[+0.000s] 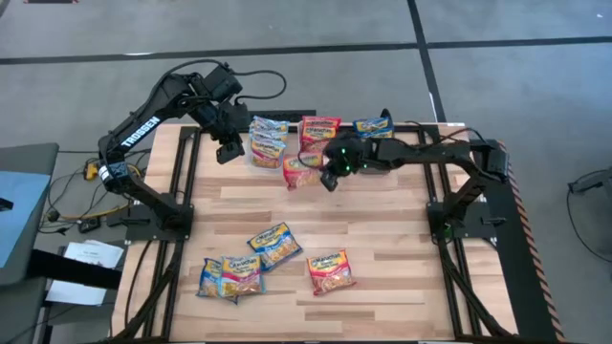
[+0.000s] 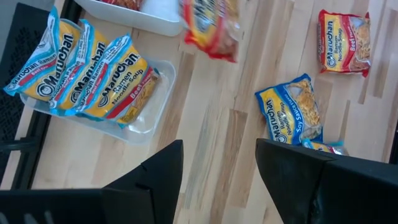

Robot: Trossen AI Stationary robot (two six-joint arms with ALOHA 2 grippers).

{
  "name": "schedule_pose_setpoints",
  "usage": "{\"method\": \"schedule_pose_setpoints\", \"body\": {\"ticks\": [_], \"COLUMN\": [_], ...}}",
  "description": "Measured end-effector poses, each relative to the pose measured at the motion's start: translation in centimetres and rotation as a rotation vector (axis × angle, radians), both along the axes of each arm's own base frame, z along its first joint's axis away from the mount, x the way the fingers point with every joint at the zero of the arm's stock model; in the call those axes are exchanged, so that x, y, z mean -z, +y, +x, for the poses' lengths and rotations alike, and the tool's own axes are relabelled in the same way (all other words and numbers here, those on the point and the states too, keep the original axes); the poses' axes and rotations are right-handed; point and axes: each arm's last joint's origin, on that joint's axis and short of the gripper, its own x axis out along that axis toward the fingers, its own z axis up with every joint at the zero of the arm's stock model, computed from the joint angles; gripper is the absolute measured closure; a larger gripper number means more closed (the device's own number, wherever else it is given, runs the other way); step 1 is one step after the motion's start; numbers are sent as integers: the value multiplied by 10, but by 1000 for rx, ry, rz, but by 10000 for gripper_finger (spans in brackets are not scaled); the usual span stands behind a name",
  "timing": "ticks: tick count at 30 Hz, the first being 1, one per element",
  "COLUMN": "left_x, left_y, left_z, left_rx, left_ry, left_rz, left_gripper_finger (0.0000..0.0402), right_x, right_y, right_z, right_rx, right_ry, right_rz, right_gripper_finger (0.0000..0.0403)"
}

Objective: Sort Maruchan noodles
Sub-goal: Put the orange bag into the white bin

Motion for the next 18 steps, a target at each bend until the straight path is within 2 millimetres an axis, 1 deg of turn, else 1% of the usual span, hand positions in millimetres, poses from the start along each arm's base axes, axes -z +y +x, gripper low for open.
{"method": "schedule_pose_setpoints", "body": {"ticks": [4,9,11,15,18], "left_x": [0,0,0,-1,-1], "left_y": [0,0,0,1,1], "left_z": [0,0,0,1,1], "left_rx": [0,0,0,0,1], "left_ry": [-1,-2,-2,-12,-14], "left_rz": [1,1,1,8,10], "left_gripper_finger": [214,214,214,214,214], "right_x": [-12,-25,-26,-27,-19], "right_y": [-20,-40,-46,-55,-57], "right_z": [-4,-18,-24,-29,-24], "right_rx": [69,191,209,213,214], "right_ry": [17,31,61,81,99], "right_rz": [-71,-188,-231,-274,-292], "right_gripper_finger": [400,400,399,399,399]}}
